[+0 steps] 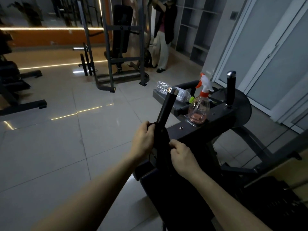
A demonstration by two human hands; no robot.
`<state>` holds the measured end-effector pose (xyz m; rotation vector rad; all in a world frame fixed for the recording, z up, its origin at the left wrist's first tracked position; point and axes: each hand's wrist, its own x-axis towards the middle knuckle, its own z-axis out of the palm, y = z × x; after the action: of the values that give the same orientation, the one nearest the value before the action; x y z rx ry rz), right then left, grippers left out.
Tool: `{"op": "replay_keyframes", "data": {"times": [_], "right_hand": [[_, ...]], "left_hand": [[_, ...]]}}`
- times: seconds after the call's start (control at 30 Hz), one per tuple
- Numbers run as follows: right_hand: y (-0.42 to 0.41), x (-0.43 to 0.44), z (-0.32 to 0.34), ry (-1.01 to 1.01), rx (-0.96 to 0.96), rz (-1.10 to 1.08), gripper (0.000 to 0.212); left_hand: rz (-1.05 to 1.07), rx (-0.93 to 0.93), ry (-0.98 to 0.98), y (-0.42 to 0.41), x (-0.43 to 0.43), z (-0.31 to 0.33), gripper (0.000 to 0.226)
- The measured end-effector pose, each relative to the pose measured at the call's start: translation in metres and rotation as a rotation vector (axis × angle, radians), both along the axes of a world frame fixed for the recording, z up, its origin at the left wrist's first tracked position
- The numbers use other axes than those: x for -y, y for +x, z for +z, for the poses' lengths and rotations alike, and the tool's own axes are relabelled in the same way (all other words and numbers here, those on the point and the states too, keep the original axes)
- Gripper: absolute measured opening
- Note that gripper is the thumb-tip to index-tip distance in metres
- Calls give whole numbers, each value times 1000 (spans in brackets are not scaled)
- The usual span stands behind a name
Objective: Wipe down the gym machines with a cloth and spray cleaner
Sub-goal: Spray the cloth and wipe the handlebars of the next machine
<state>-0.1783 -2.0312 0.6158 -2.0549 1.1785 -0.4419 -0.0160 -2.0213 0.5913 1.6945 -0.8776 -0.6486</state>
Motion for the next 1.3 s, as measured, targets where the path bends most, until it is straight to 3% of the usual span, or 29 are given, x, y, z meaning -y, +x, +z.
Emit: {"op": "replay_keyframes", "data": {"times": [0.07,0.13,0.27,0.33,0.37,0.47,0.57,0.67,0.7,0.77,0.83,0.9,1.03,1.17,1.3], "right_hand": [[-9,6,13,-56,-58,87,27],[-3,10,21,-19,-63,127,24],[17,36,19,359,360,-111,15],[28,55,19,638,572,-297,21],[32,63,17,690,588,-337,25],[44,75,11,565,370,-220,24],[50,77,6,406,121,-53,26],[48,71,2,60,-173,-7,15],[42,61,1,-39,-252,-4,20],[24,30,-6,-38,-271,71,24],[7,-10,-18,105,-229,177,18],[-6,-25,-25,203,-57,91,10],[-19,11,-3,434,423,-265,29],[-12,30,35,751,862,-187,23],[27,34,40,866,1014,-172,26]], "left_hand": [[24,-148,-46,-3,10,-6,34],[18,-50,-36,-8,5,-15,35],[-114,193,31,-21,-34,-27,28],[-216,219,9,-25,-62,-26,31],[-272,227,1,-26,-73,-26,33],[-352,198,32,-21,-88,-21,41],[-165,-1,-3,-1,-70,-11,29],[-70,-138,-20,12,-37,4,13],[-71,-161,-17,12,-26,9,9],[-83,-183,3,7,-8,12,6],[-72,-197,25,0,0,13,11],[-37,-230,15,-6,-1,8,7],[-22,-338,-8,-17,-23,-3,13],[-89,-412,-2,-19,-44,-4,17],[-79,-574,-56,-6,-60,5,20]]}}
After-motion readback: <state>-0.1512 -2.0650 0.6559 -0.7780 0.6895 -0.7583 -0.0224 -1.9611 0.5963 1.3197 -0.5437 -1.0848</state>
